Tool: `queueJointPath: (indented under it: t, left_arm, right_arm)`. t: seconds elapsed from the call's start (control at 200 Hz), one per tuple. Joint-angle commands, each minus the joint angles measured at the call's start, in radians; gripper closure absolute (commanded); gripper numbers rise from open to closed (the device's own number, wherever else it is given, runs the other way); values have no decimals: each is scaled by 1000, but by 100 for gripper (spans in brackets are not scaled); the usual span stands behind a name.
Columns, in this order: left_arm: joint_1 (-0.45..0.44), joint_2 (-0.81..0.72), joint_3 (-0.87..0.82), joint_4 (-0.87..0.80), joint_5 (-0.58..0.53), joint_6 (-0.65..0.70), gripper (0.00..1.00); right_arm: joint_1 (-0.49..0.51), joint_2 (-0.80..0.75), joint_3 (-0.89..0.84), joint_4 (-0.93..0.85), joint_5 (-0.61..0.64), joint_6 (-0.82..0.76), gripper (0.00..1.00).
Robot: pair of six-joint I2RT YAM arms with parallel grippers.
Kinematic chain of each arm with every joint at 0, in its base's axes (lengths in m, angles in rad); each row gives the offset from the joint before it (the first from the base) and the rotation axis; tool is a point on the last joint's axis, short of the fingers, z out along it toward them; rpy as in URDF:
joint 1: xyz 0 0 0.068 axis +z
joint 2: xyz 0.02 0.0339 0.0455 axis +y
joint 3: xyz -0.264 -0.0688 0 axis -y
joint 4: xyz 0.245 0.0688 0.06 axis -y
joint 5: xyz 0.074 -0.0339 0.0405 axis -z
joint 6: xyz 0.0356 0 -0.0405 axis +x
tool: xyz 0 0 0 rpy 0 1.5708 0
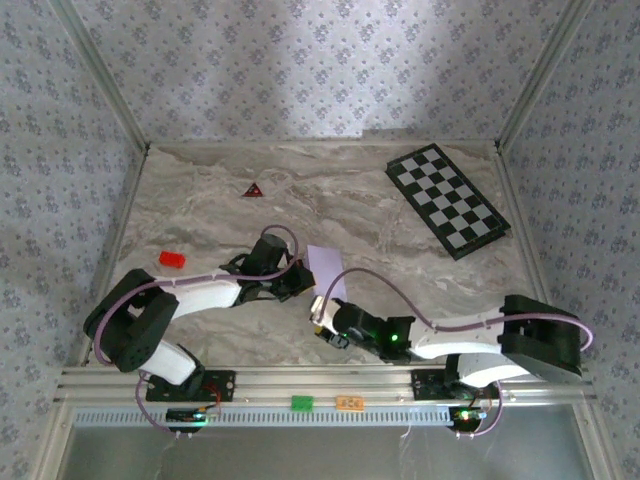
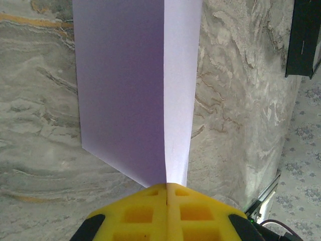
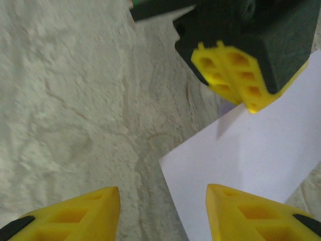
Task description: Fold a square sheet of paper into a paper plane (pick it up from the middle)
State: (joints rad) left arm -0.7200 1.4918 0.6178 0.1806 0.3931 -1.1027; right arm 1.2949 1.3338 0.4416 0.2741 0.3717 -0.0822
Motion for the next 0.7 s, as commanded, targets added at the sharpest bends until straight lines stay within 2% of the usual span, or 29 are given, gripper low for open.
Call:
queueJointPath:
  t: [0.0,0.15,0.27,0.695]
  left_arm:
    - [4,-18,11,7,20,-6,93]
    - [3,-13,13,10,26,-5,93]
    - [4,-7,13,11,26,-3,93]
    - [3,-13,12,14,27,4,93]
  right_arm:
    - [31,54,40,45,179,-96,46]
    - [40,120,63,74,254,-87,45]
    - [40,144,72,88,282,-76,48]
    - [19,67,26,42,183,3,73]
